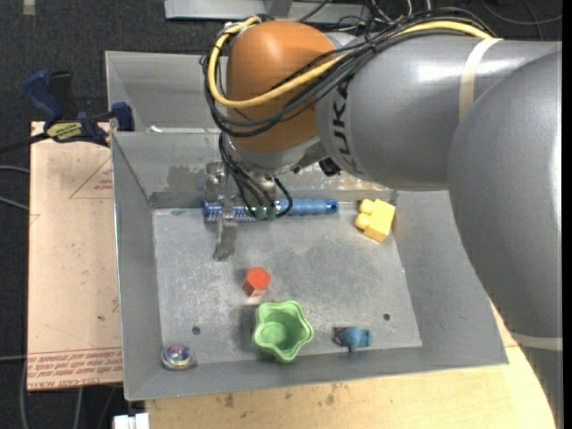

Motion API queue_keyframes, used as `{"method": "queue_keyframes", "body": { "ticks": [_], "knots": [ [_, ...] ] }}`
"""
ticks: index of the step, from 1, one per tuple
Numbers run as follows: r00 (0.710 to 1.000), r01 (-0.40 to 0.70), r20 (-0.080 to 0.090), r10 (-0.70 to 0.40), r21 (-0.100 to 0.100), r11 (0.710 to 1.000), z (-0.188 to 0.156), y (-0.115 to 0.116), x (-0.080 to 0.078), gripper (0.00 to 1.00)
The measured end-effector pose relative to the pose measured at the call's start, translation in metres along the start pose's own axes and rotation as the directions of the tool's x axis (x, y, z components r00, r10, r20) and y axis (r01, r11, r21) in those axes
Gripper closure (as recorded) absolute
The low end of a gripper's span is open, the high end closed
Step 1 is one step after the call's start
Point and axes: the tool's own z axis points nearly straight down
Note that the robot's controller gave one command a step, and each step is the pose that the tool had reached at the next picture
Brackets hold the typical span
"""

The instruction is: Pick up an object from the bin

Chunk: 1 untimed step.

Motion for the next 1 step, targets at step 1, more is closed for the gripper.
{"method": "queue_keyframes", "body": {
  "ticks": [1],
  "knots": [
    [0.992, -0.123, 0.001, 0.123, 0.003, 0.992, 0.0859, -0.0567, -0.0168, 0.0]
  ]
}}
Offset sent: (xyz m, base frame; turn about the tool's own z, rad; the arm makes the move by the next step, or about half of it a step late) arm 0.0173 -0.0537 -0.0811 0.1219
